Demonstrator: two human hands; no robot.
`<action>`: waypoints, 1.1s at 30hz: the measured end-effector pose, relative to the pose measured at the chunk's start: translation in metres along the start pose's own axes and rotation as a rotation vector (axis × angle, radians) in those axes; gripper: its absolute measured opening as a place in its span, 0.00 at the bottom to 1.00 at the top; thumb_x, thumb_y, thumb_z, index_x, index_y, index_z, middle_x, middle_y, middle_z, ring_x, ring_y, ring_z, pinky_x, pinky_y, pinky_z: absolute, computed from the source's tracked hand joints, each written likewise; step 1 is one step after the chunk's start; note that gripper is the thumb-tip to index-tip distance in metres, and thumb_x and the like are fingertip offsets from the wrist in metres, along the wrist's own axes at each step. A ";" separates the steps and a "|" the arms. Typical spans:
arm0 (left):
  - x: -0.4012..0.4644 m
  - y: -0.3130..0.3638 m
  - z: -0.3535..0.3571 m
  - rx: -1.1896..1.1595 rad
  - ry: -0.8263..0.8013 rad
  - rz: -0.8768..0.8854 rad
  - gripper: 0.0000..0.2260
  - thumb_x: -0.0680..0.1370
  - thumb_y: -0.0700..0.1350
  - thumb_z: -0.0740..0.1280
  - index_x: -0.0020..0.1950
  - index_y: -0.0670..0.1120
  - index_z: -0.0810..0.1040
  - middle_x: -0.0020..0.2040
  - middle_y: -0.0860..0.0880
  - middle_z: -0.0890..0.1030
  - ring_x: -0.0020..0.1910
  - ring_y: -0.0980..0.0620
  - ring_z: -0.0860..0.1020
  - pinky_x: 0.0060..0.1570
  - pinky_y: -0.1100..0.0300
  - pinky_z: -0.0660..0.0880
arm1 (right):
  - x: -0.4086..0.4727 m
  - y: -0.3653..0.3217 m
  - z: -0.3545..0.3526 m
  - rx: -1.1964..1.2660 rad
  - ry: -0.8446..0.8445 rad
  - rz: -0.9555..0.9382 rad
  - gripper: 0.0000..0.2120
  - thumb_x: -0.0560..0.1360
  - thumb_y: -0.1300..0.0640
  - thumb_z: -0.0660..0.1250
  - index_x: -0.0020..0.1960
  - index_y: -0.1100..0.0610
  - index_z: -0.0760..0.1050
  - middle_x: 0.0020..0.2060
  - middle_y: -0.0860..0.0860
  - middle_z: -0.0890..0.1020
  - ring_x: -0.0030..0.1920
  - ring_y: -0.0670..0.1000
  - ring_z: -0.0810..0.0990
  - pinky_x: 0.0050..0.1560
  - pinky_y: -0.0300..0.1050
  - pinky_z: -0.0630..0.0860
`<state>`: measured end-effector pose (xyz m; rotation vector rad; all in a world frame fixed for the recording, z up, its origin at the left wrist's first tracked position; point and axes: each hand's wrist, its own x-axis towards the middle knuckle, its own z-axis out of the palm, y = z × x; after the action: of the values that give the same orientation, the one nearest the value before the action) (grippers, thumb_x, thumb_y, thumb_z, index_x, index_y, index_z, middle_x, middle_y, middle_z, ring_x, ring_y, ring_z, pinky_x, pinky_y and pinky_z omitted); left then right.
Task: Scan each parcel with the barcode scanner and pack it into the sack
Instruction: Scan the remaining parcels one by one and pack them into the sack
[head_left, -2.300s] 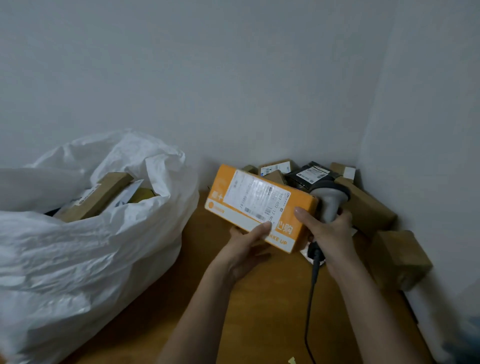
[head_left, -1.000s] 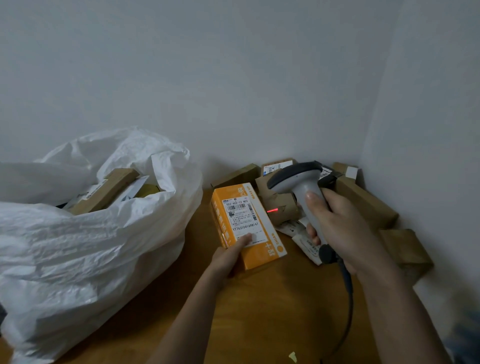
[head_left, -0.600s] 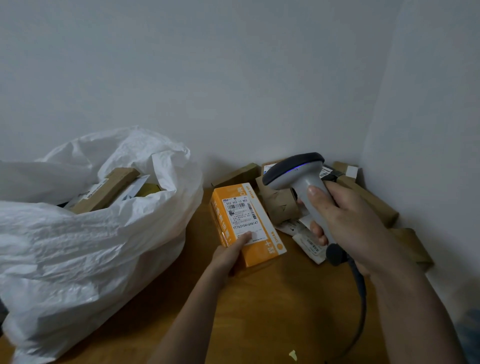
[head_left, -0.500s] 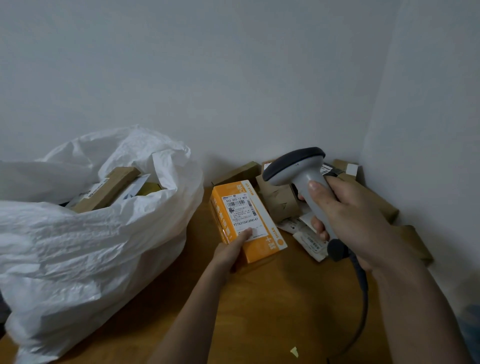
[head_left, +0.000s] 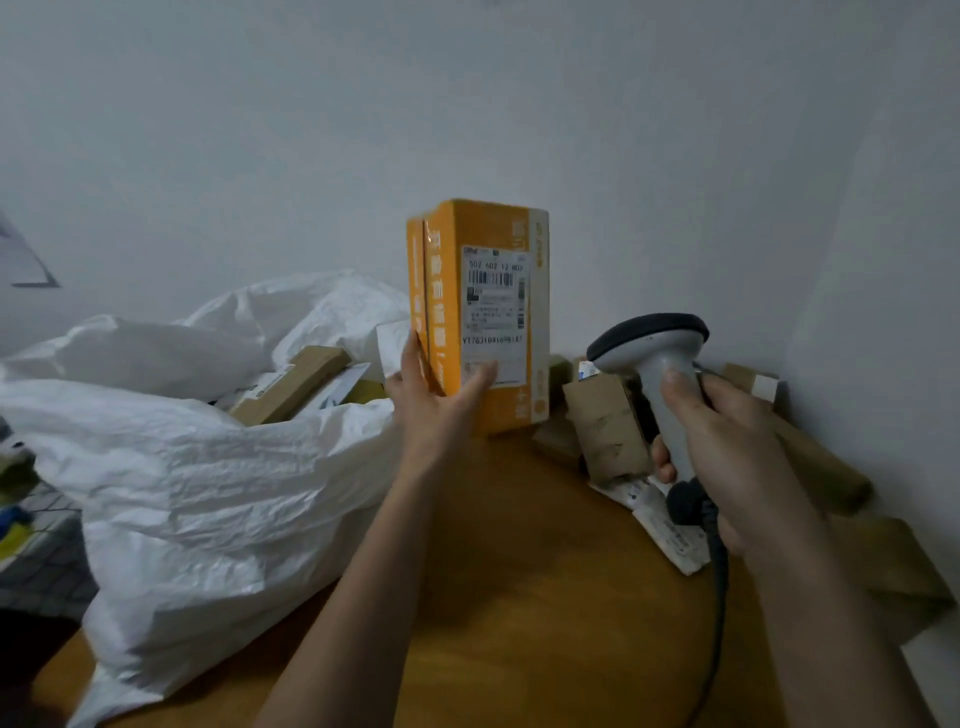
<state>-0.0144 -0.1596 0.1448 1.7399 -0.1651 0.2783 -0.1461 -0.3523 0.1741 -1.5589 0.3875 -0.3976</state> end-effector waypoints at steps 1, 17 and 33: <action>0.008 0.007 -0.010 0.095 0.078 0.068 0.39 0.69 0.59 0.76 0.75 0.60 0.60 0.67 0.48 0.63 0.65 0.49 0.69 0.60 0.53 0.74 | 0.000 0.000 0.005 0.005 -0.020 -0.001 0.14 0.82 0.45 0.59 0.52 0.54 0.76 0.26 0.51 0.77 0.26 0.48 0.75 0.28 0.43 0.72; 0.056 -0.021 -0.129 1.203 0.298 -0.166 0.18 0.81 0.44 0.59 0.71 0.43 0.72 0.80 0.43 0.47 0.78 0.39 0.41 0.73 0.34 0.38 | 0.000 0.003 0.068 -0.048 -0.189 0.008 0.14 0.81 0.46 0.60 0.48 0.56 0.76 0.28 0.52 0.77 0.29 0.50 0.76 0.31 0.46 0.73; 0.051 -0.033 -0.043 1.075 0.201 0.234 0.13 0.81 0.47 0.63 0.61 0.40 0.76 0.79 0.35 0.51 0.79 0.39 0.45 0.77 0.48 0.40 | 0.027 0.023 0.036 -0.063 -0.026 0.084 0.11 0.82 0.48 0.59 0.50 0.53 0.75 0.30 0.56 0.77 0.28 0.51 0.75 0.29 0.45 0.72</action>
<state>0.0390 -0.1086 0.1348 2.7357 -0.0669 0.8159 -0.1056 -0.3340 0.1502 -1.6019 0.4476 -0.3030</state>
